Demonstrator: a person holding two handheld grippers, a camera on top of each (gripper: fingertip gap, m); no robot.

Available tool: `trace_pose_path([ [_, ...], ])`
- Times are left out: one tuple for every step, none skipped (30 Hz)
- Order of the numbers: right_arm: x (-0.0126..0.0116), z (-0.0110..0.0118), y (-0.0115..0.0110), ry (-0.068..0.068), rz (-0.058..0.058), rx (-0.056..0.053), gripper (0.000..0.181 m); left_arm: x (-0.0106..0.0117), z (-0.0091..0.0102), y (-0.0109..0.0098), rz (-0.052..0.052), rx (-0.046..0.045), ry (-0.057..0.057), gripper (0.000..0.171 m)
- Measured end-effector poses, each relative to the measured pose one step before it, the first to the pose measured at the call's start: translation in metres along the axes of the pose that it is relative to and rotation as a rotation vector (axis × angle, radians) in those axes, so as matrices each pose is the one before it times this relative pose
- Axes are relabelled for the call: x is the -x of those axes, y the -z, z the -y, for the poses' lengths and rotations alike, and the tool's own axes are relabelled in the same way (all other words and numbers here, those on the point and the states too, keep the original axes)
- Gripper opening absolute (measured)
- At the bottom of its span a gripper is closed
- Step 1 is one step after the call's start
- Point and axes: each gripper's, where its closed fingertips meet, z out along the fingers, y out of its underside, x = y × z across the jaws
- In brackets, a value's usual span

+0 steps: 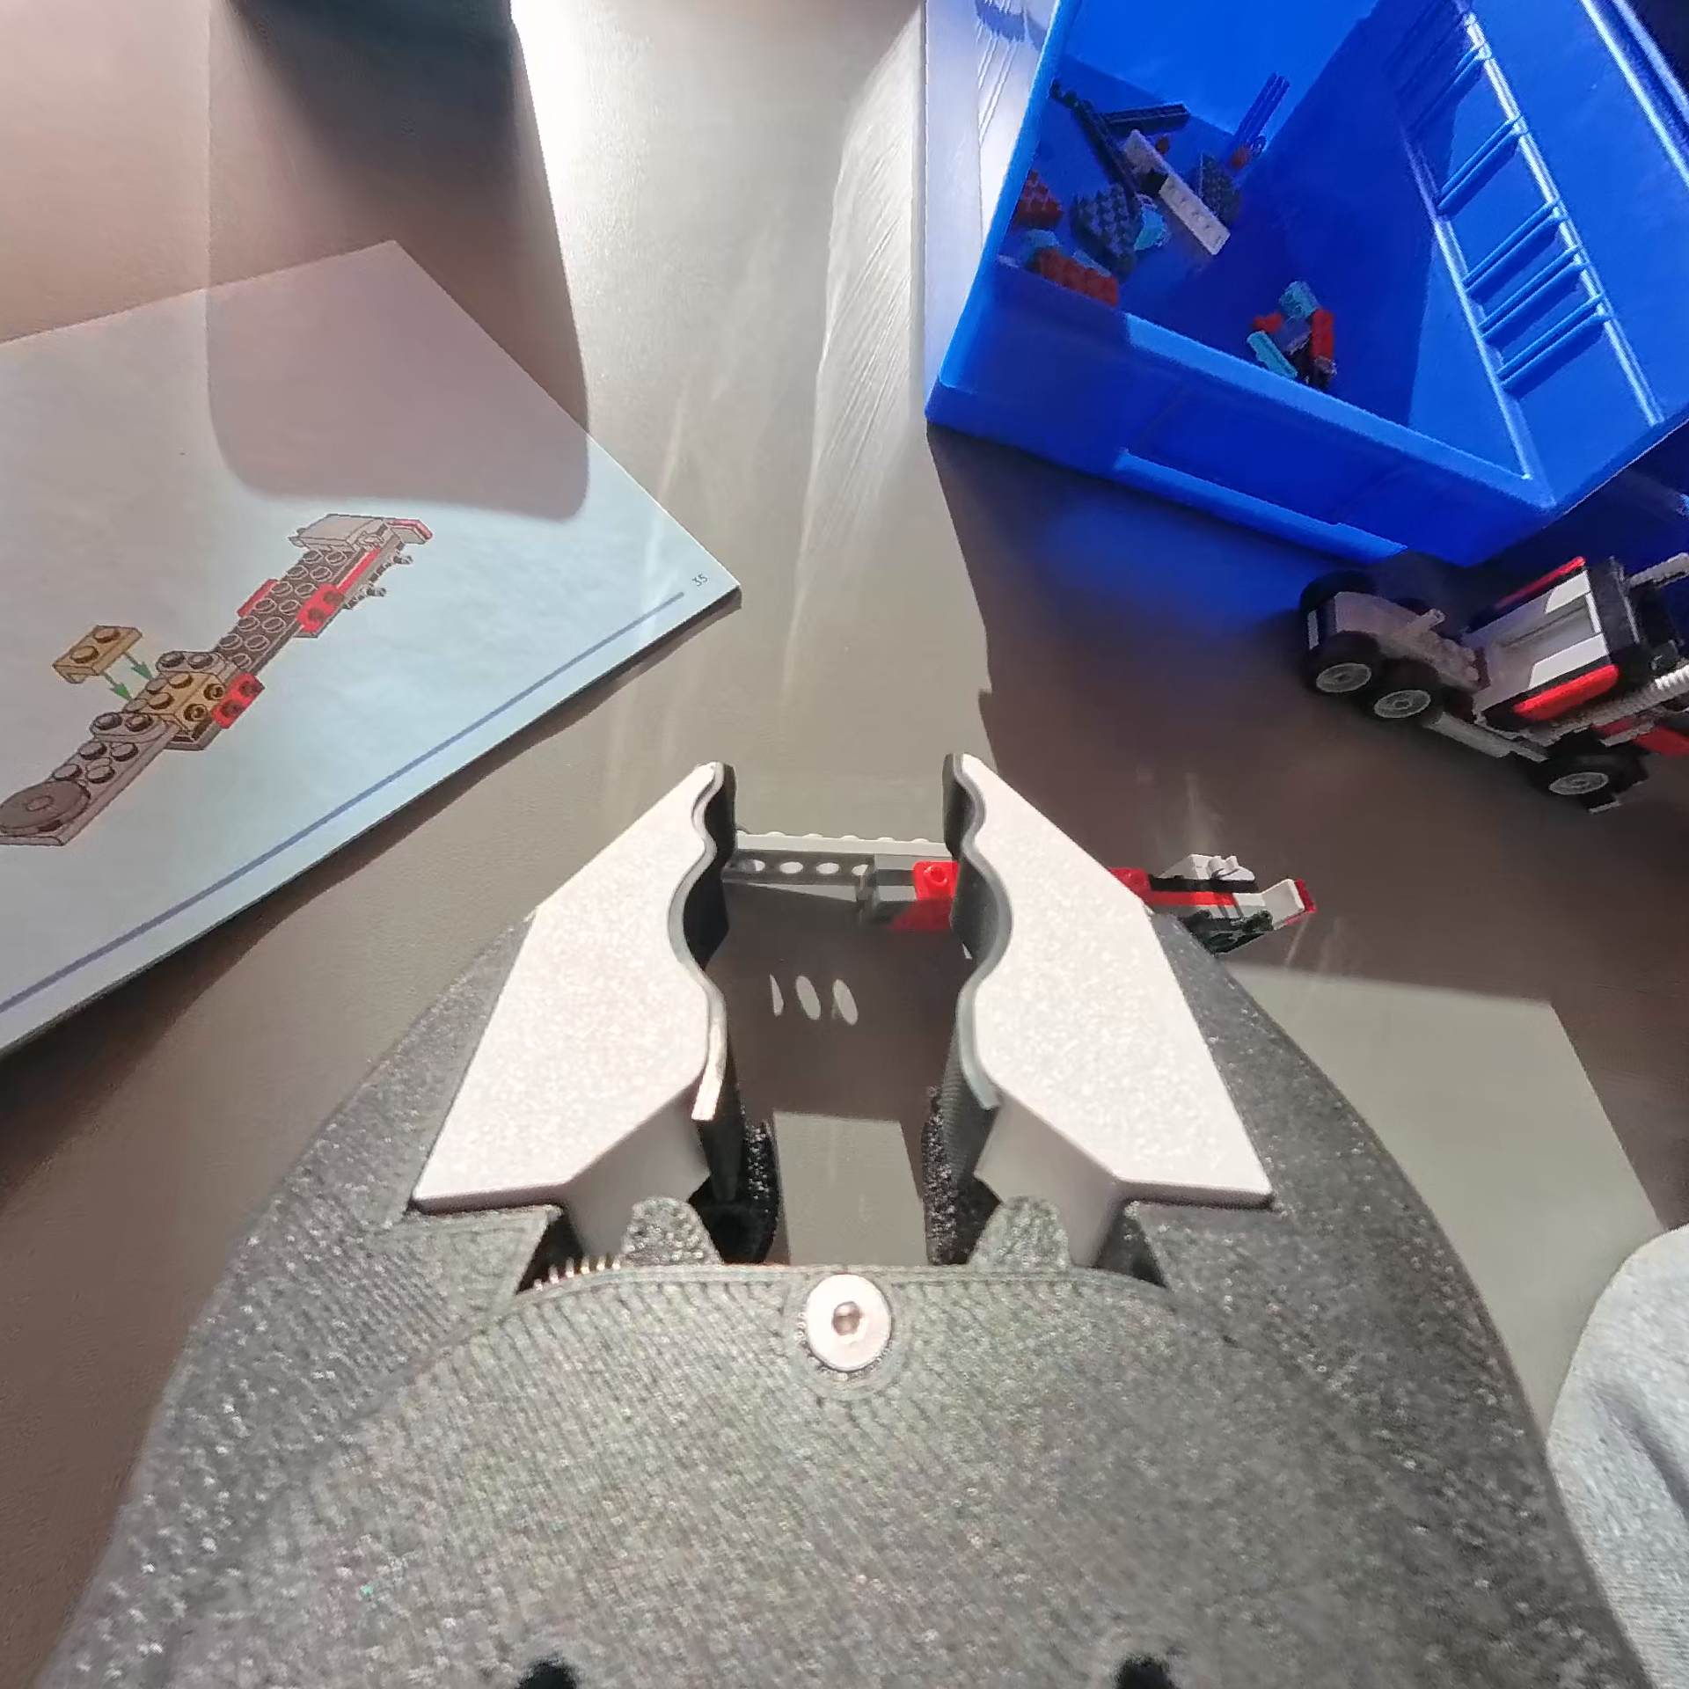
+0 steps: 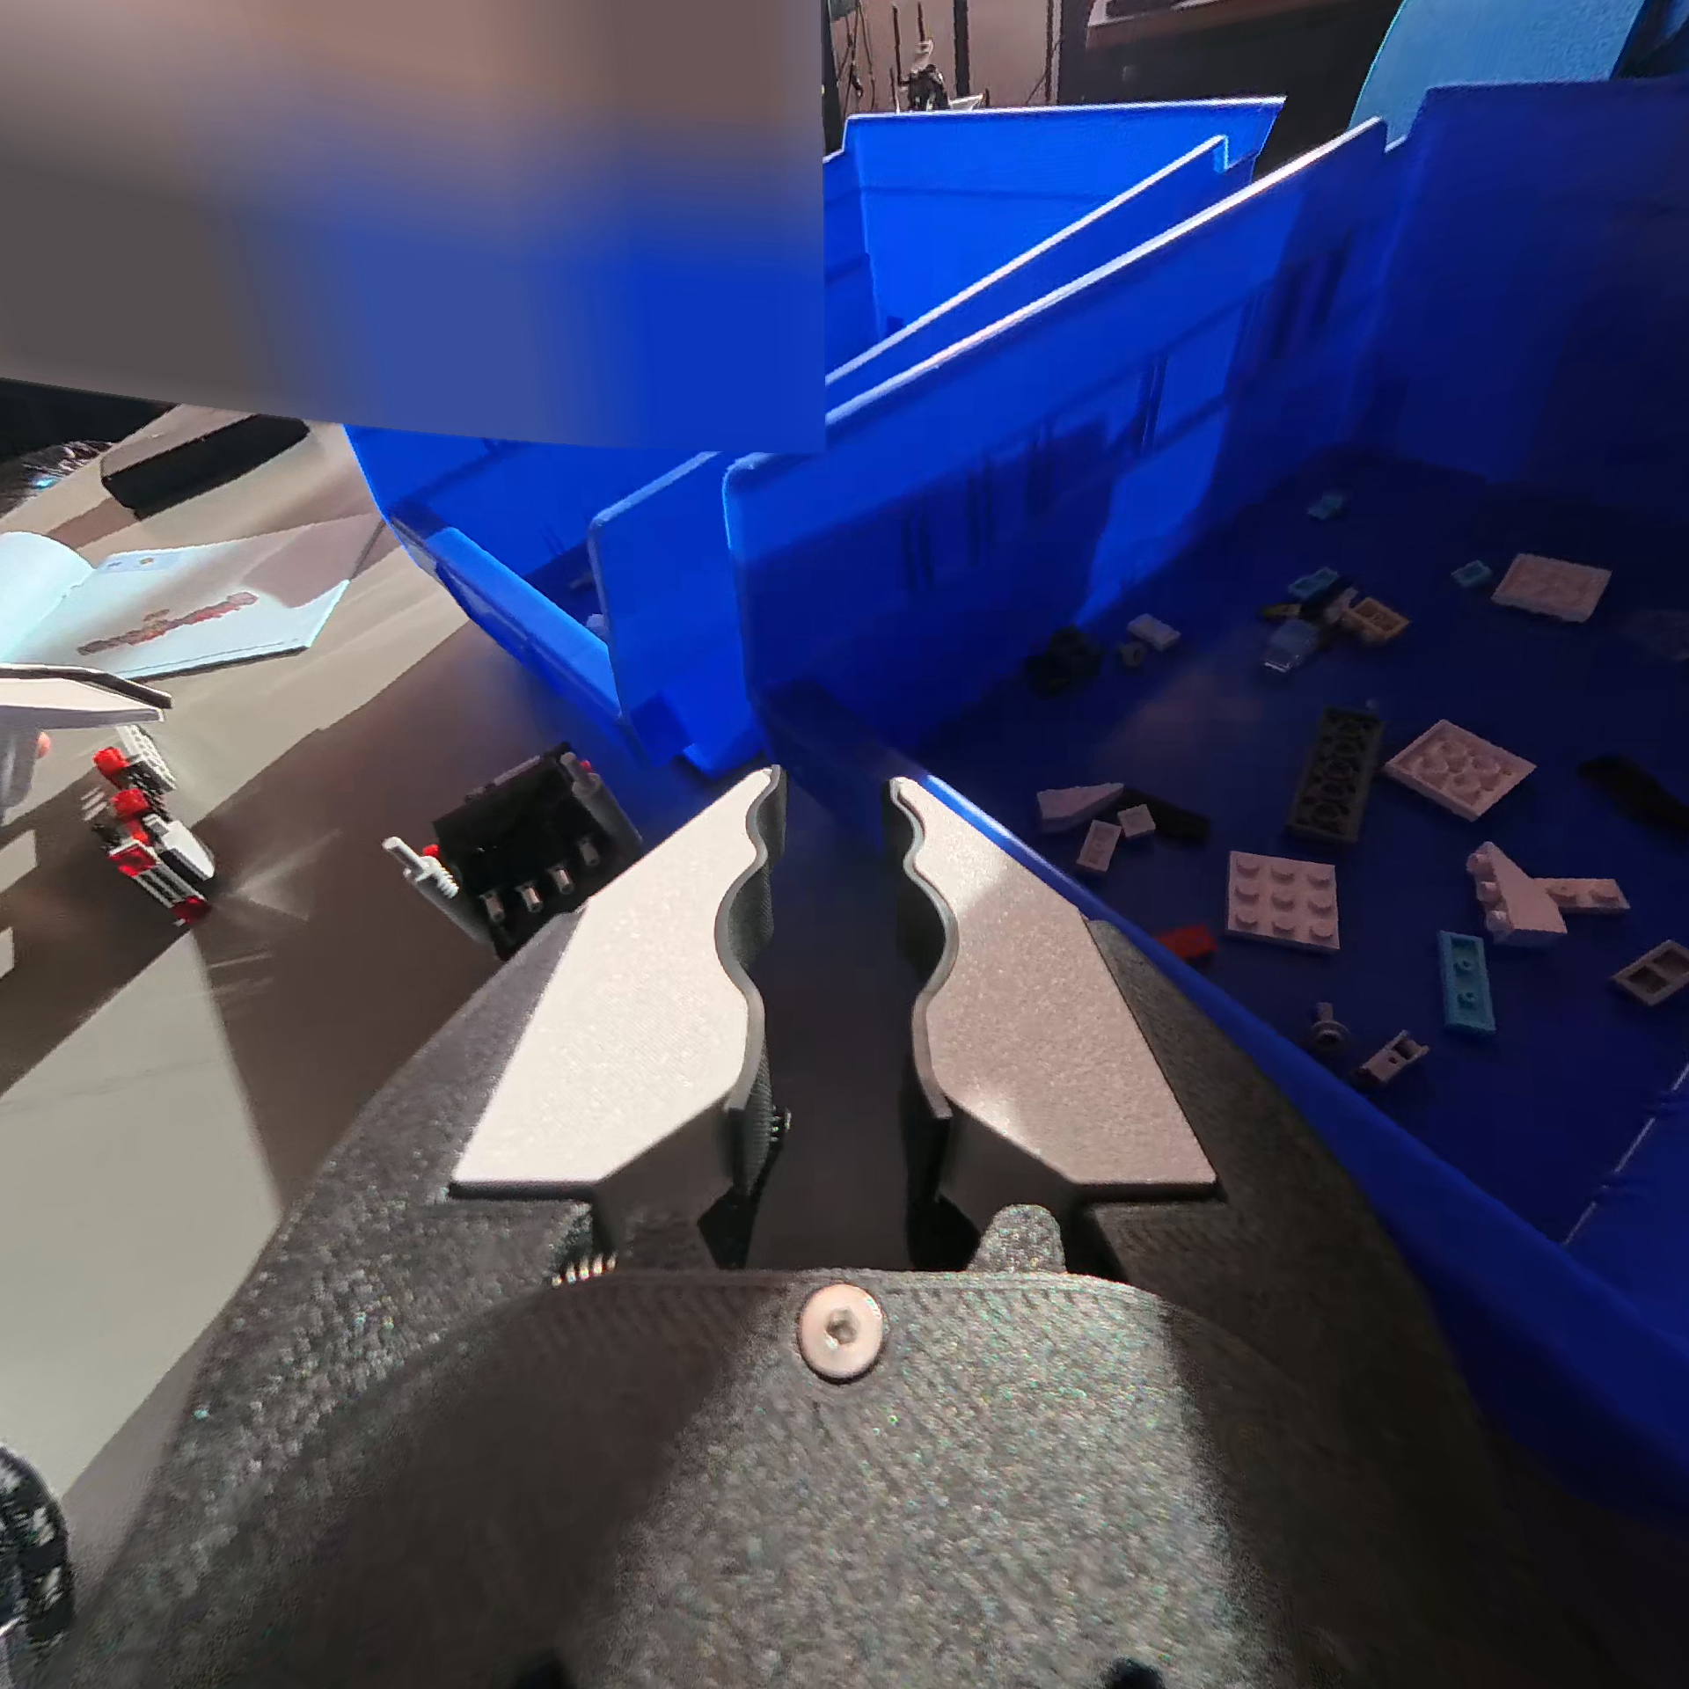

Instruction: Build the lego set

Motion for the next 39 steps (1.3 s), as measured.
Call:
trace_pose_path([
  [-0.0001,0.00017,0.00022,-0.0029,0.0015,-0.0014,0.02,-0.00003,-0.00008,-0.0001,0.0001,-0.00005,-0.0001,0.047],
  [-0.00006,0.00017,0.00012,-0.0017,0.0011,-0.0013,0.02,-0.00004,0.00006,-0.00003,-0.0004,-0.00042,-0.0001,0.047],
  [0.00002,0.00011,0.00016,-0.0009,0.0011,-0.0011,0.02,-0.00011,0.00006,0.00001,-0.0007,-0.00085,-0.0001,0.047],
  [0.00003,0.00011,0.00005,-0.001,0.0009,-0.0008,0.02,0.00006,0.00003,-0.00007,-0.0003,-0.00069,0.0003,0.047],
  [-0.00003,0.0001,0.0001,-0.0014,0.0009,-0.0008,0.02,0.00004,0.00009,0.00004,-0.0002,-0.00104,0.0,0.047],
  [-0.00007,0.00011,0.0001,-0.0015,0.0006,-0.0008,0.02,-0.00004,0.00001,0.00004,-0.0002,-0.00053,-0.0003,0.047],
  [-0.00007,0.00007,0.00007,-0.001,0.0002,-0.0005,0.02,-0.0001,0.00004,-0.00002,-0.0002,-0.00078,-0.0006,0.047],
  [-0.00005,0.0,-0.00006,-0.0004,-0.0002,0.0003,0.021,0.00024,0.00094,0.00045,0.0033,-0.00694,-0.0021,0.047],
  [-0.00015,-0.00024,-0.0003,0.0001,-0.0007,0.0022,0.021,0.00102,0.00366,0.00055,0.0126,-0.02176,-0.0046,0.047],
  [0.00013,-0.00055,-0.00055,0.0006,0.0,0.0043,0.021,-0.00034,0.00685,-0.00062,0.0102,-0.03128,-0.0139,0.047],
  [0.00018,-0.00049,-0.00039,0.0006,0.0005,0.0043,0.021,-0.00334,0.00937,-0.00301,0.0024,-0.01576,-0.0174,0.047],
  [0.00007,-0.00041,-0.00046,-0.0004,0.0009,0.0033,0.021,-0.0104,0.01389,-0.00495,-0.0331,0.00562,-0.0317,0.047],
  [-0.00001,-0.00006,-0.00007,-0.0019,0.002,0.0005,0.021,-0.01629,0.01885,-0.0064,-0.0622,0.01063,-0.057,0.046],
  [-0.00014,0.00014,0.00021,-0.004,0.0023,-0.0015,0.021,-0.0165,0.02016,-0.00824,-0.0658,0.02494,-0.0697,0.044],
  [-0.00021,0.00024,0.00021,-0.0055,0.0026,-0.002,0.021,-0.01387,0.01719,-0.01044,-0.0616,0.05681,-0.0674,0.041],
  [-0.00006,0.00021,0.00023,-0.0063,0.0042,-0.0015,0.021,-0.01057,0.01318,-0.01181,-0.0532,0.08444,-0.0628,0.039],
  [0.00001,0.00007,0.00011,-0.0071,0.0062,-0.0003,0.021,-0.00618,0.01149,-0.01246,-0.0356,0.08975,-0.0658,0.038],
  [-0.00004,0.00006,0.00016,-0.0079,0.0067,-0.0008,0.021,-0.00382,0.00971,-0.01221,-0.0277,0.08846,-0.0802,0.032],
  [-0.00016,0.00016,0.00018,-0.0079,0.0055,-0.0017,0.021,-0.00318,0.00624,-0.01262,-0.0309,0.10041,-0.0795,0.027],
  [-0.00018,0.00018,0.00021,-0.0069,0.0051,-0.0011,0.021,-0.00201,0.00311,-0.01241,-0.0309,0.11342,-0.0675,0.027],
  [-0.00006,-0.00016,0.00031,-0.0061,0.0046,0.0001,0.021,0.00151,0.00397,-0.01179,-0.013,0.09604,-0.0622,0.027],
  [0.00003,-0.00032,0.00034,-0.0055,0.004,0.001,0.021,0.0021,0.00372,-0.01134,-0.0123,0.08057,-0.0562,0.026],
  [0.00002,0.00005,0.0006,-0.0049,0.004,-0.0011,0.021,-0.00009,0.00046,-0.01128,-0.0319,0.08755,-0.04,0.025],
  [0.00003,0.00008,0.00039,-0.005,0.0039,-0.0017,0.021,-0.00167,-0.0016,-0.0108,-0.0454,0.08741,-0.0227,0.025],
  [0.00002,0.00016,0.00048,-0.0064,0.0053,-0.0019,0.021,-0.00081,-0.00125,-0.00961,-0.0356,0.07133,-0.0181,0.025],
  [-0.00022,0.00024,0.00027,-0.0085,0.0061,-0.0023,0.021,0.00115,-0.00158,-0.00864,-0.0203,0.06023,-0.0163,0.024],
  [-0.00023,0.00021,0.00013,-0.0111,0.0075,-0.0014,0.021,0.00182,-0.00358,-0.00765,-0.0132,0.06218,-0.0112,0.024],
  [-0.00013,-0.00001,-0.00001,-0.0133,0.0105,0.0006,0.021,0.00204,-0.00363,-0.00605,-0.0073,0.05305,-0.0116,0.023],
  [-0.00012,-0.00006,-0.00007,-0.0147,0.0122,0.0007,0.021,0.00074,-0.00258,-0.00434,-0.0071,0.03756,-0.012,0.024],
  [-0.00009,0.00025,0.00009,-0.0154,0.0126,-0.0007,0.022,0.00015,-0.00183,-0.00265,-0.0071,0.02754,-0.0069,0.024],
  [-0.0001,0.00032,0.00039,-0.0155,0.0133,-0.0023,0.022,-0.00055,-0.00039,-0.00137,-0.0074,0.01557,-0.0072,0.023],
  [-0.00023,0.00057,0.0004,-0.0164,0.0124,-0.0037,0.022,-0.0016,0.00079,-0.00069,-0.0114,0.00723,-0.0064,0.023],
  [-0.00039,0.0005,0.00052,-0.0158,0.011,-0.0042,0.023,-0.00098,0.0011,-0.00053,-0.0072,0.004,0.0006,0.023],
  [-0.00012,0.00048,0.00039,-0.0119,0.0095,-0.0031,0.023,0.00018,0.00052,-0.00069,0.0016,0.00756,0.0018,0.023],
  [-0.00003,0.00019,0.00026,-0.0071,0.0065,-0.0015,0.023,0.00094,-0.00005,-0.00098,0.0066,0.00861,-0.0006,0.023],
  [0.00016,0.00023,0.00016,-0.0037,0.0043,-0.0015,0.023,0.0006,-0.00058,-0.00134,0.0032,0.01052,0.0018,0.023],
  [0.00009,0.00033,0.00028,-0.0028,0.0032,-0.0022,0.023,0.00036,-0.00107,-0.00132,0.0028,0.012,0.0,0.023],
  [-0.00013,0.0003,0.00043,-0.0033,0.0023,-0.0027,0.023,0.00083,-0.00051,-0.00029,0.0077,0.00556,-0.0061,0.021],
  [-0.00023,0.00034,0.00029,-0.0036,0.0014,-0.0027,0.023,0.00013,-0.00038,-0.00011,0.0035,0.00481,-0.0023,0.02],
])
